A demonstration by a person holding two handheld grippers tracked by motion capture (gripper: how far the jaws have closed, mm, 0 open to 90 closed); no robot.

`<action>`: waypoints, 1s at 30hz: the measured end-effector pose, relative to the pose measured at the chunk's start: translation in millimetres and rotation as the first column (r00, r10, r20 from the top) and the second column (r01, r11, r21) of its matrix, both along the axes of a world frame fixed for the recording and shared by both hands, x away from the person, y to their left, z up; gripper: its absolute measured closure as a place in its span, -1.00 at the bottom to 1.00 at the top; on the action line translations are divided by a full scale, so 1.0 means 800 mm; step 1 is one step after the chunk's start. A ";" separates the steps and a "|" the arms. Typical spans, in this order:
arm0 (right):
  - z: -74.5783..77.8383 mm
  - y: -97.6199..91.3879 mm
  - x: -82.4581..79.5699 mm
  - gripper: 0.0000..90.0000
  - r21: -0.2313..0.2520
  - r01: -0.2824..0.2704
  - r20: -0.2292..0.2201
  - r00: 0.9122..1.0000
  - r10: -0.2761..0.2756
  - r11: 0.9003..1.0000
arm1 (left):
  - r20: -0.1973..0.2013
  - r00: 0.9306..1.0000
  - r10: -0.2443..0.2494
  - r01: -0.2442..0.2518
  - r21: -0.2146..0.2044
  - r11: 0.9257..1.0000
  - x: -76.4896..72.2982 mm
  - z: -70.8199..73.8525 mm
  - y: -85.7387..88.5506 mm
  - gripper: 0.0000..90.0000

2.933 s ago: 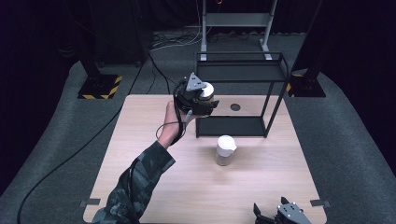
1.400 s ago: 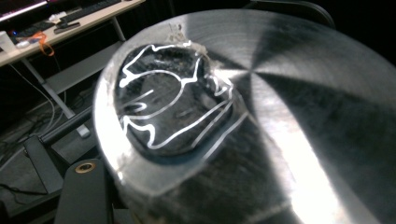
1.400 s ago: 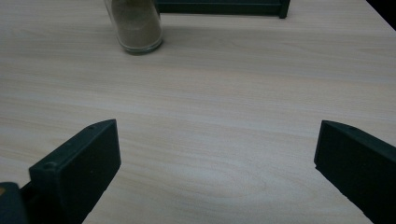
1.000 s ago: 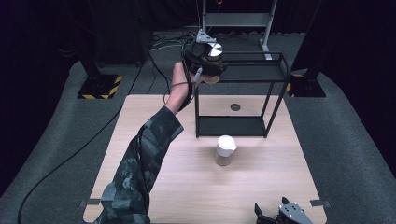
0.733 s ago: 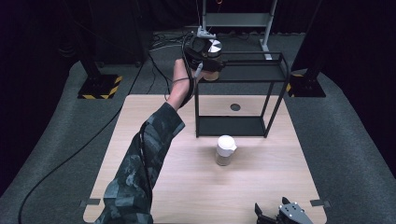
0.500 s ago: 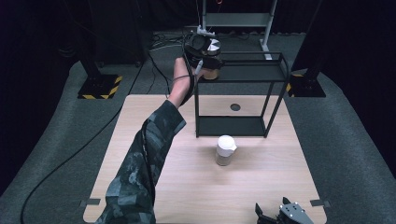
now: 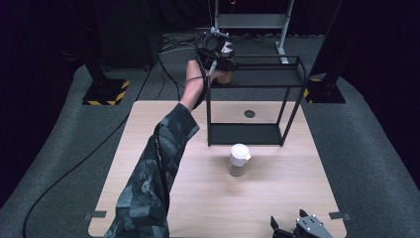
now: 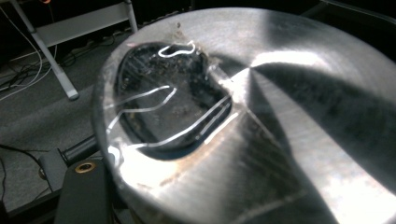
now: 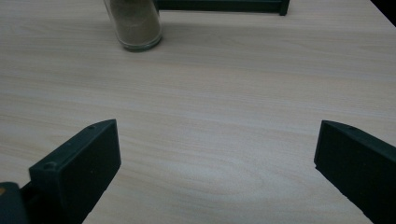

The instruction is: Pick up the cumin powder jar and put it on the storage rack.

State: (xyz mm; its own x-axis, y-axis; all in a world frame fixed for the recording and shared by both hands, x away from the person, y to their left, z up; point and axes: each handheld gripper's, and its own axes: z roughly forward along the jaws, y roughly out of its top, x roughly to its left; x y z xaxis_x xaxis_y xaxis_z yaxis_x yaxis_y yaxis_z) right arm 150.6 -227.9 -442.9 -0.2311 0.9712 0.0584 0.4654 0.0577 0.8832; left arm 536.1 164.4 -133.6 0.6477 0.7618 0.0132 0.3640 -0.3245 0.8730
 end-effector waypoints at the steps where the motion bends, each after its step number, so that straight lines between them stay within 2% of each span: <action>1: 0.000 0.000 0.000 -1.00 -0.001 0.001 0.002 1.000 -0.001 1.000 | -0.003 1.000 0.003 -0.003 0.002 1.000 0.001 0.001 -0.001 -0.32; 16: 0.000 -0.002 -0.001 -1.00 0.005 0.001 0.005 1.000 -0.001 1.000 | -0.007 1.000 0.019 -0.019 0.008 1.000 0.008 0.003 -0.009 -0.32; 30: 0.001 -0.002 -0.002 -1.00 0.002 0.001 0.005 1.000 -0.001 1.000 | -0.008 1.000 0.022 -0.021 0.018 1.000 0.008 0.004 -0.011 -0.32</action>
State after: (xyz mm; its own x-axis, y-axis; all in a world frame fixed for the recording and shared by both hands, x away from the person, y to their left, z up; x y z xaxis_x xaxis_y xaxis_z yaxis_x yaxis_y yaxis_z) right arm 149.3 -229.6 -442.4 -0.2309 0.9712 0.0589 0.4607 0.0558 0.8858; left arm 542.4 155.5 -130.1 0.6313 0.7752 0.0213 0.3784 -0.3319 0.8641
